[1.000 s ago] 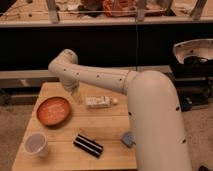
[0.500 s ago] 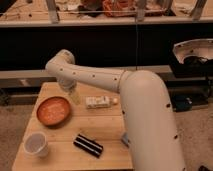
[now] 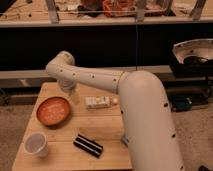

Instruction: Push the ceramic bowl across the table

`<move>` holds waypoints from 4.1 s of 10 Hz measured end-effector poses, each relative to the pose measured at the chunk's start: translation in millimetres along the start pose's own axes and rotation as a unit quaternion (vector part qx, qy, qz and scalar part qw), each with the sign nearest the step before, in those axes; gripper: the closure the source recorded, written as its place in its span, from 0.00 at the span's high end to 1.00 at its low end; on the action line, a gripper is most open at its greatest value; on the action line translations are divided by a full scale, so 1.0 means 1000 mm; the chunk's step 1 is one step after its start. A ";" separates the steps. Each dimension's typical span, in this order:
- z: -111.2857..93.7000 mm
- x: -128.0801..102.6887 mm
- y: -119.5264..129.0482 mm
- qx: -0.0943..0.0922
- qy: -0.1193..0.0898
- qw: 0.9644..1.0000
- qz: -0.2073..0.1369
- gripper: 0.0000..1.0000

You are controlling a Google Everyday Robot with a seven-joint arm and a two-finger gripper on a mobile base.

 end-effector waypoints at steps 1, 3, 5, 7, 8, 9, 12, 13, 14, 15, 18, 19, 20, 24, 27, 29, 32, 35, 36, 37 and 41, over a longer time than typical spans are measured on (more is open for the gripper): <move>0.001 -0.002 -0.001 0.000 0.000 1.000 -0.003 0.66; 0.003 -0.006 0.000 -0.002 -0.001 1.000 -0.010 0.64; 0.007 -0.011 0.005 -0.002 -0.003 1.000 -0.018 0.47; 0.010 -0.014 0.006 -0.003 -0.004 1.000 -0.021 0.26; 0.010 -0.016 0.007 -0.003 -0.003 1.000 -0.025 0.19; 0.011 -0.023 0.007 -0.003 -0.006 0.999 -0.034 0.08; 0.015 -0.044 0.010 -0.004 -0.008 0.998 -0.059 0.04; 0.016 -0.045 0.012 -0.006 -0.009 0.998 -0.064 0.04; 0.021 -0.049 0.015 -0.009 -0.012 0.997 -0.073 0.04; 0.026 -0.054 0.019 -0.011 -0.017 0.996 -0.082 0.04; 0.032 -0.056 0.023 -0.015 -0.022 0.995 -0.091 0.04; 0.036 -0.058 0.025 -0.018 -0.026 0.995 -0.095 0.04; 0.045 -0.058 0.028 -0.020 -0.031 0.995 -0.096 0.04; 0.064 -0.054 0.038 -0.028 -0.043 0.994 -0.095 0.04; 0.070 -0.072 0.033 -0.033 -0.042 0.992 -0.111 0.04; 0.072 -0.085 0.022 -0.036 -0.041 0.991 -0.124 0.04; 0.077 -0.102 0.013 -0.045 -0.042 0.988 -0.144 0.04; 0.084 -0.098 0.019 -0.043 -0.046 0.987 -0.147 0.04; 0.084 -0.095 0.026 -0.045 -0.046 0.987 -0.149 0.04; 0.085 -0.096 0.035 -0.046 -0.047 0.986 -0.154 0.04; 0.089 -0.117 0.023 -0.045 -0.053 0.984 -0.167 0.04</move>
